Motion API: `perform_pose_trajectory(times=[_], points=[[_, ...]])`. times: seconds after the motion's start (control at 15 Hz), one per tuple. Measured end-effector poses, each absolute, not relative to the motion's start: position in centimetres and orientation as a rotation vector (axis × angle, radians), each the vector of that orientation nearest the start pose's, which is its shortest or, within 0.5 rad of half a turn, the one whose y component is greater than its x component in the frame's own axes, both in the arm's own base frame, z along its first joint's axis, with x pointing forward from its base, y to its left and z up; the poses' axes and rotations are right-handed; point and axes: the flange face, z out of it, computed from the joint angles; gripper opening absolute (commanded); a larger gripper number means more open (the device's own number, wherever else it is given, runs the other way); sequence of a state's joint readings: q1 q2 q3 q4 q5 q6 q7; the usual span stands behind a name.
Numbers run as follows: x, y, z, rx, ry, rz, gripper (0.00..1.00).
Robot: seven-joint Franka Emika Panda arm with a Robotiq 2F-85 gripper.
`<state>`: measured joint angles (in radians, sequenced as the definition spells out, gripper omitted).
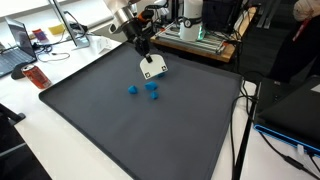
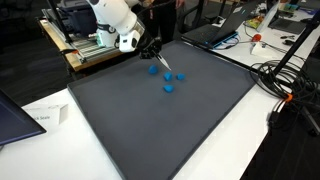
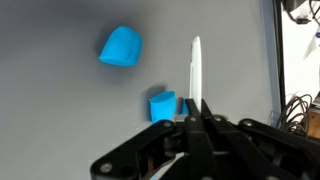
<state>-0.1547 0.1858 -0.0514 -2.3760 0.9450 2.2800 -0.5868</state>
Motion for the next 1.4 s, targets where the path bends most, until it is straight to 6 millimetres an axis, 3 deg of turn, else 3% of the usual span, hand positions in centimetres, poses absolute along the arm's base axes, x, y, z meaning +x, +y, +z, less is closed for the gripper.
perform_pose_trajectory(times=[1.4], points=[[47.2,-9.9,22.8,-2.167,0.67,-0.149,0.01]])
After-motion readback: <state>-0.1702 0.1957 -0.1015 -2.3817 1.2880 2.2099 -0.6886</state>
